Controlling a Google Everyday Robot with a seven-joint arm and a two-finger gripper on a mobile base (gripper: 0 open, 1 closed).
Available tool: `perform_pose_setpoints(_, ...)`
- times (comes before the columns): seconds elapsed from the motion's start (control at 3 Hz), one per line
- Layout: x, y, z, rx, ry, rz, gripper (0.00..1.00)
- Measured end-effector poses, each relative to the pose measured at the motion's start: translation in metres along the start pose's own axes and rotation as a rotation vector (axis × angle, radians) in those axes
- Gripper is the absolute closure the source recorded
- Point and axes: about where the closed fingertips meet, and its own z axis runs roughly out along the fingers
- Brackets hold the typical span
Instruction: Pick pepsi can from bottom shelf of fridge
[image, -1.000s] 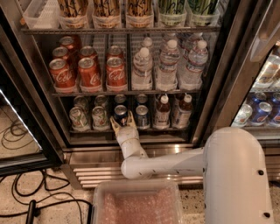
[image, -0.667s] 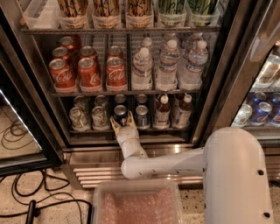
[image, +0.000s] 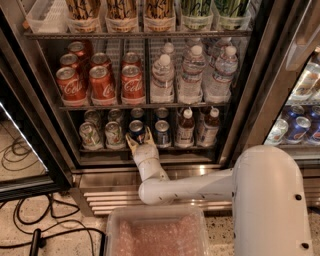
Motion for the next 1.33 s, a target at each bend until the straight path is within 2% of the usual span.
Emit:
perform_pose_setpoints(0.67, -0.012, 0.003, -0.005, -0.035, 0.016, 0.056, 1.0)
perform_pose_setpoints(1.33, -0.036, 0.002, -0.009, -0.068, 0.008, 0.149, 1.0)
